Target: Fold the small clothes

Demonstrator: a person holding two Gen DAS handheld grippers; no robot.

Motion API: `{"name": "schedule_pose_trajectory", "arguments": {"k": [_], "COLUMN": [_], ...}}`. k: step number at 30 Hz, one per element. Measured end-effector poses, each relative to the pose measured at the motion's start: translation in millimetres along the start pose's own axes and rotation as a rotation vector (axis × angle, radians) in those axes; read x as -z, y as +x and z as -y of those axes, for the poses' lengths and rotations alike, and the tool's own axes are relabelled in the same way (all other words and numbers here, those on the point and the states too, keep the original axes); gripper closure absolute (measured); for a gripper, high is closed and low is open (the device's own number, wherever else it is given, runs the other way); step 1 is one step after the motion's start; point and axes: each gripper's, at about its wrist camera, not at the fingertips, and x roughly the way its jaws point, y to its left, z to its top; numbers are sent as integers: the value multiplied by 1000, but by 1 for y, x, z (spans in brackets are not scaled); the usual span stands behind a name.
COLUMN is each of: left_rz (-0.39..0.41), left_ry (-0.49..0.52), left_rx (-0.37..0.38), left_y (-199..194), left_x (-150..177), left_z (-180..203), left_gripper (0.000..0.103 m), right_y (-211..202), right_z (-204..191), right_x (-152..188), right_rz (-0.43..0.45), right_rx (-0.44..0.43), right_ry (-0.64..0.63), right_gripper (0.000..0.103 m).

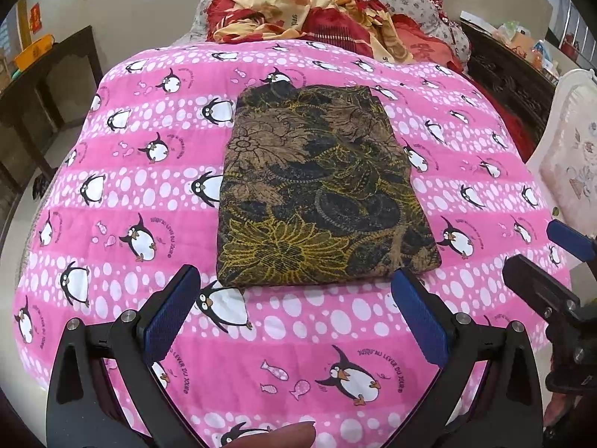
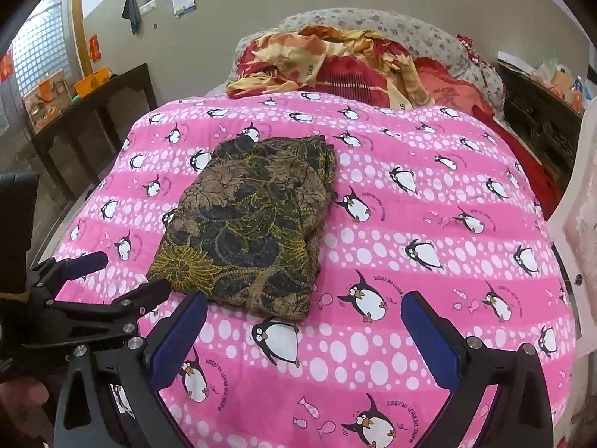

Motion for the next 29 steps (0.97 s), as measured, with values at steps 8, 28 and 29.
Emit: {"name": "schedule_pose_trajectory", "arguments": {"k": [8, 28, 29], "left_rz": [-7, 26, 25], "left_ry": [4, -16, -11], "left_rx": [-2, 33, 26], "left_y": [3, 5, 5], "left_x": [0, -1, -1], "left_z": [1, 2, 3], "left_gripper": [1, 1, 1], "right_y": [1, 6, 6], "right_z": [1, 1, 0], "right_x": [0, -1, -1], "right_rz": [2, -4, -5], "right_rx": [-16, -39, -38], "right_ry": [3, 1, 0], "right_gripper": [0, 0, 0]}}
